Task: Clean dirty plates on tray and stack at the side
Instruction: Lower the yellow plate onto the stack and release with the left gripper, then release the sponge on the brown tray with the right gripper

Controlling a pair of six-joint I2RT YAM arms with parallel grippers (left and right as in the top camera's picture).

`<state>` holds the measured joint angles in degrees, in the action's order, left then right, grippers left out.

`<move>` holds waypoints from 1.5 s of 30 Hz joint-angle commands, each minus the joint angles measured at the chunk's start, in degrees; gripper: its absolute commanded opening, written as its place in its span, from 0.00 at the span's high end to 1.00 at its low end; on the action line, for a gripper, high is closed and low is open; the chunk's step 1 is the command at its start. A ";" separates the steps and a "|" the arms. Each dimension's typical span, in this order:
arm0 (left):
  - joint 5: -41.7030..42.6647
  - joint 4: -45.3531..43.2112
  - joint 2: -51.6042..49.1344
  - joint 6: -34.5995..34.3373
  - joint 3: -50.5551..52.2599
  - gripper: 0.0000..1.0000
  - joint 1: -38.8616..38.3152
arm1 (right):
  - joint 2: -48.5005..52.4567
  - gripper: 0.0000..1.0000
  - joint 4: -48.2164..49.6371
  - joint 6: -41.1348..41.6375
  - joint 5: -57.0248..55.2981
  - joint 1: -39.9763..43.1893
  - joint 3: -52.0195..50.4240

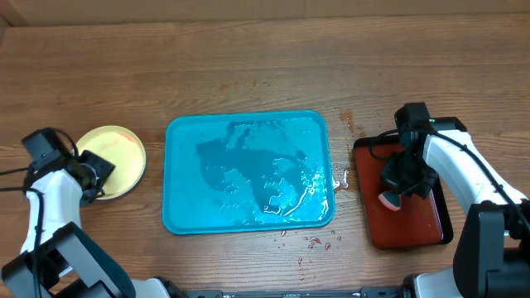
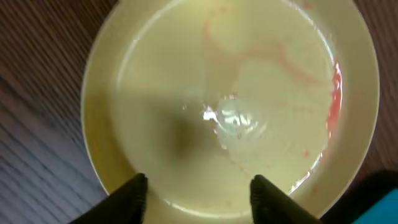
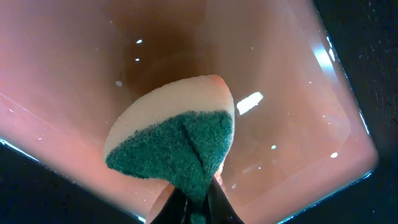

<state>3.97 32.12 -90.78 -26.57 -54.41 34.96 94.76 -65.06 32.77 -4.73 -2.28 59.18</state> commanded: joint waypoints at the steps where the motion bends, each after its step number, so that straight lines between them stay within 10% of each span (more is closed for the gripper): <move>1: 0.57 3.93 -0.11 0.66 -4.90 0.43 -1.68 | -1.31 0.95 -0.11 0.00 -0.11 0.15 0.13; 19: 0.20 30.29 9.44 11.39 -26.95 0.31 -11.69 | -1.31 0.96 1.55 0.37 -2.27 0.15 0.13; 28: 2.10 31.54 9.60 11.63 -26.99 0.29 -12.94 | -1.33 0.39 1.60 0.04 -2.27 0.15 0.13; 35: 3.21 31.58 11.06 11.85 -28.17 0.05 -13.00 | -1.55 0.38 -0.42 0.04 -3.19 0.02 2.38; 45: 3.15 36.26 18.84 21.97 -39.28 0.01 -18.10 | -9.27 0.38 -4.74 -7.72 -3.08 -0.44 15.58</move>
<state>6.09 67.05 -76.53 -10.96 -88.58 19.07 90.78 -70.06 29.74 -6.92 -2.28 69.47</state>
